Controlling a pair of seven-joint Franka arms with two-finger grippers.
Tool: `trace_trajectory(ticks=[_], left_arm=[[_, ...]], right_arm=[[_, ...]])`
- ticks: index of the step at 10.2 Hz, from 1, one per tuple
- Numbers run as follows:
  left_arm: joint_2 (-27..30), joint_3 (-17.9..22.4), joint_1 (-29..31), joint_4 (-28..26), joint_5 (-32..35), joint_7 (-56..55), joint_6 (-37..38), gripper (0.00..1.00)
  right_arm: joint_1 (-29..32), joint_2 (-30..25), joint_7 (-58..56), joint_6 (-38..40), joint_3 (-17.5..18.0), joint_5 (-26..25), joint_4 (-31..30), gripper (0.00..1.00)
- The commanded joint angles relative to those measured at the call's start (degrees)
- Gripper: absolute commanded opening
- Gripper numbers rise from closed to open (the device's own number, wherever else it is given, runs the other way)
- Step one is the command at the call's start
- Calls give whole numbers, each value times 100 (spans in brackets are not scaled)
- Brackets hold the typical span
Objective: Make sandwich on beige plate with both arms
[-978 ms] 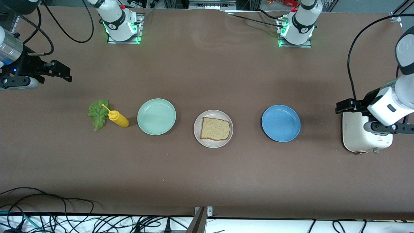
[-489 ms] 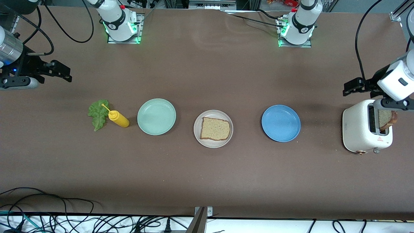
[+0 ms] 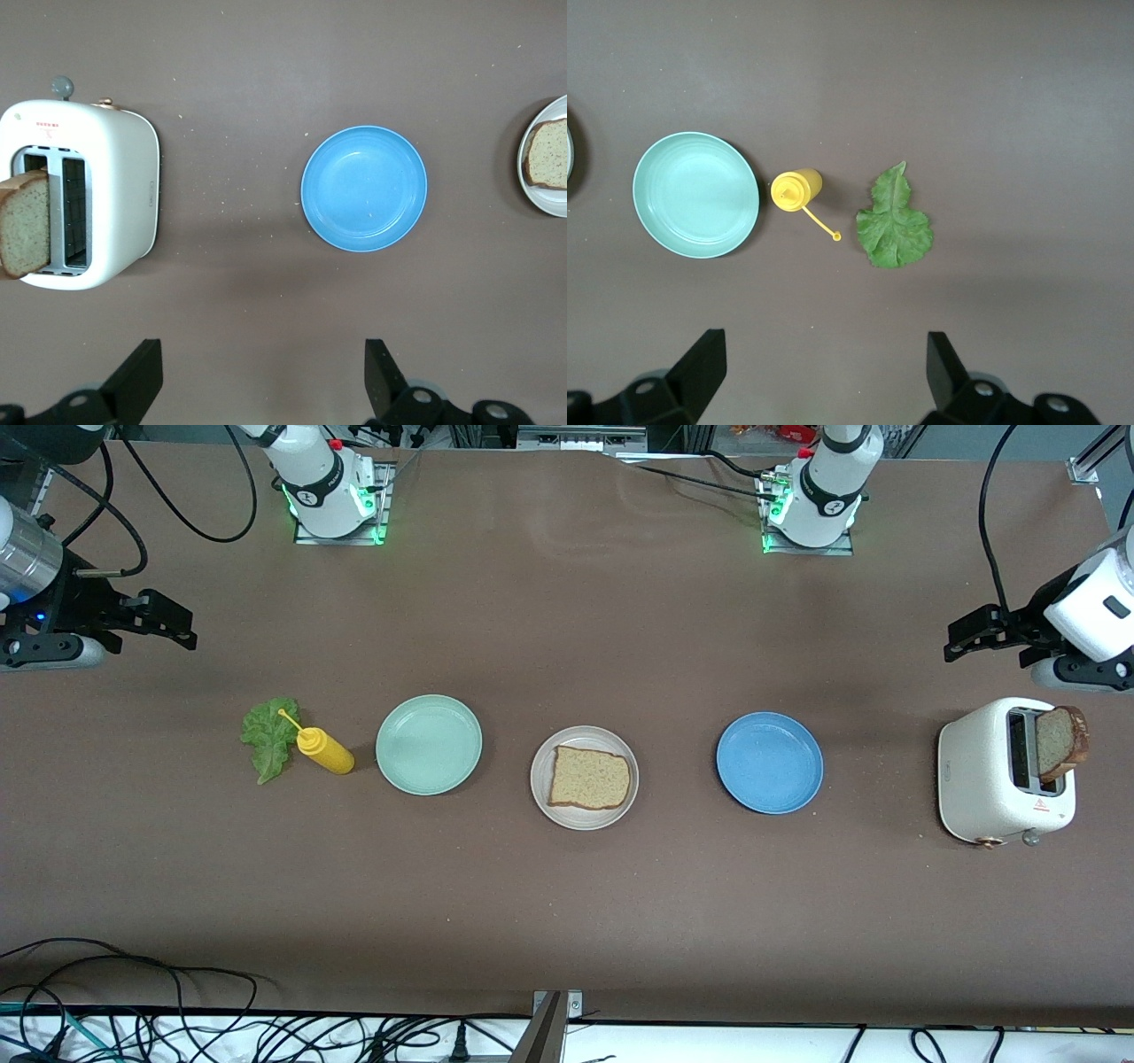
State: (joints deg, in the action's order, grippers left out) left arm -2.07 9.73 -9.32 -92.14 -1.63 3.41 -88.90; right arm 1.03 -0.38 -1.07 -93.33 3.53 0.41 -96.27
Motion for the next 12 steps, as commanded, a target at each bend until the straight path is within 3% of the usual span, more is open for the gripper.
trace_trajectory(ticks=[1,6,12], left_arm=[[207,-59,27,-68,216,-86,-57,100],[163,-323,1,99,216,-245,-14,100],[128,-252,80,117,233,-218,-5,100]], right_arm=[[-6,46,-34,105,-1,91,161,100],[-6,55,-34,105,-1,91,179,100],[-6,46,-34,105,-1,91,179,100]])
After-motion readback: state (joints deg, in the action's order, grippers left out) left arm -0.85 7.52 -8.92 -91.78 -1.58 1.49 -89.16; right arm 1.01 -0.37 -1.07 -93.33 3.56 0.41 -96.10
